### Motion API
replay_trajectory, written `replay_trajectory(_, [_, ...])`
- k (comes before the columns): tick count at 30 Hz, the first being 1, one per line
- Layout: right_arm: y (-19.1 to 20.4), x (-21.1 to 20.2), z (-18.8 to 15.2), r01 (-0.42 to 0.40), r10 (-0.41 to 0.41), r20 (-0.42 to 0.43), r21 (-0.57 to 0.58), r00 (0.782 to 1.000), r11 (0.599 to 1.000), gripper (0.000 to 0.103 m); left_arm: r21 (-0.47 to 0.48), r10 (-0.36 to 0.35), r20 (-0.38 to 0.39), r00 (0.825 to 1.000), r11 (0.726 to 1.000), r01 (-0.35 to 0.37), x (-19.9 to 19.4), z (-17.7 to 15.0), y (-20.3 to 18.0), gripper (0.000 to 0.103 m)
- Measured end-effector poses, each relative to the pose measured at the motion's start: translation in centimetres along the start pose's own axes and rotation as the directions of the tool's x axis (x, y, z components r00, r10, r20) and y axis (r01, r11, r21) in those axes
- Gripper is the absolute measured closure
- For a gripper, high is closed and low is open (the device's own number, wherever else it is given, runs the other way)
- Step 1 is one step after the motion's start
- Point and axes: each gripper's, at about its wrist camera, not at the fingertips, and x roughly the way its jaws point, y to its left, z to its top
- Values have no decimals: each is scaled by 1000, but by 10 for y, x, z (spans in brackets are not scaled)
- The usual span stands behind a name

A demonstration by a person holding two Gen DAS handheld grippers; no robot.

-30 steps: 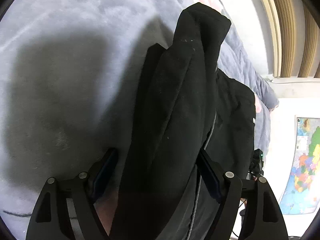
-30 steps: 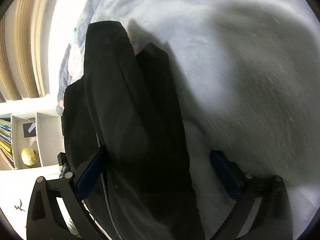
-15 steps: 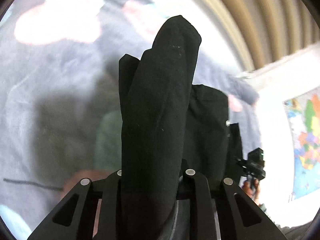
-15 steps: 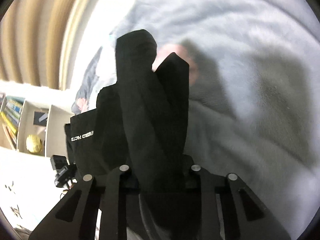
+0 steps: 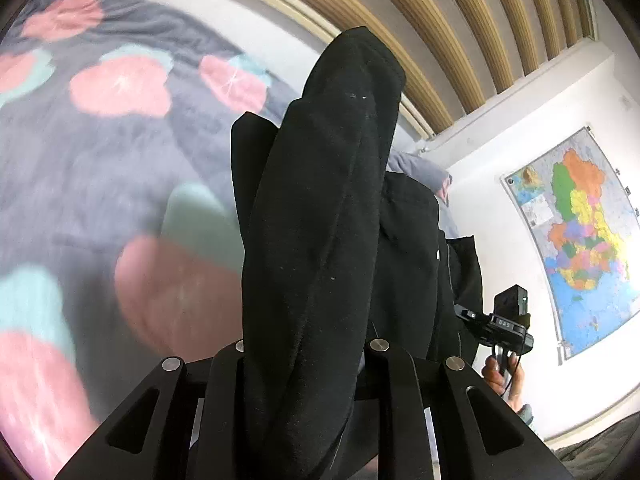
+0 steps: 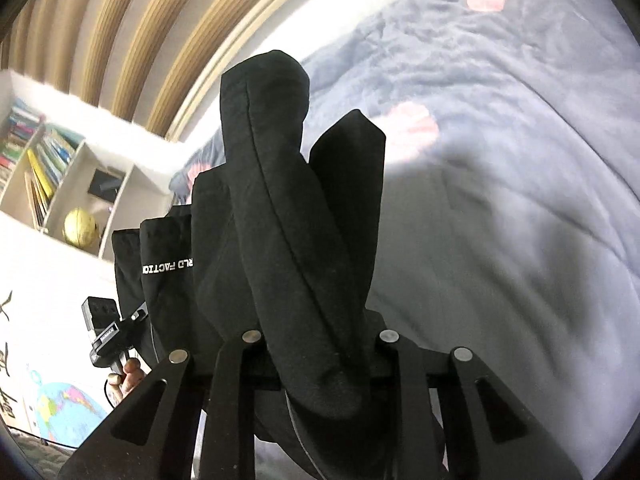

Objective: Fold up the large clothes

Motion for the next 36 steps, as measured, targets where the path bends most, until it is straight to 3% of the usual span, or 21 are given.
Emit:
replay_trajectory(5, [-19,12,-54,73,-69,-98,39,993,997,76,-101,23,-82,996,994,-31,-3,-64,24,81])
replay_trajectory(9, [-47,53,-92,207,-198,-193,27,961,978,74,-162,106,-183,977,977,-136,17,-114,66,79])
replay_trajectory(11, [-61,62,-102,281,-272,-185,25,944,959,67,-235,144,-203,969,953,-191,28,-130,97,75])
replay_trajectory(13, [-82,63,-105,270,-251,-160,106,955,957,59,-323,149,-179,972,925,-201,28,-139,131,69])
replay_trajectory(16, [-102,55,-109,250,-227,-127,214,966,944,50,-533,45,-152,987,838,-120,27,-153,189,49])
replay_trajectory(17, [-104,52,-111,246,-223,-125,220,967,944,50,-566,8,-144,990,819,-89,27,-157,198,46])
replay_trajectory(19, [-102,44,-115,282,-261,-125,206,957,937,45,-582,-23,-150,988,810,-69,23,-157,202,46])
replay_trajectory(23, [-83,16,-119,380,-372,-82,116,925,918,44,-497,83,-164,983,854,-155,-7,-142,183,46])
replay_trajectory(26, [-68,1,-114,399,-397,-33,47,917,916,42,-339,244,-139,960,899,-278,-41,-127,149,46])
replay_trajectory(28, [-43,-6,-114,402,-403,-8,-28,915,915,30,-233,340,-118,933,904,-359,-55,-117,127,46])
replay_trajectory(32, [14,27,-117,370,-378,-10,-177,926,912,24,-45,400,-86,913,913,-404,-50,-106,68,42])
replay_trajectory(34, [31,47,-120,379,-394,-27,-222,919,899,24,67,435,-80,897,900,-430,-29,-111,35,41])
replay_trajectory(36, [41,73,-124,422,-447,-48,-258,893,869,24,137,462,-106,881,884,-447,2,-116,12,41])
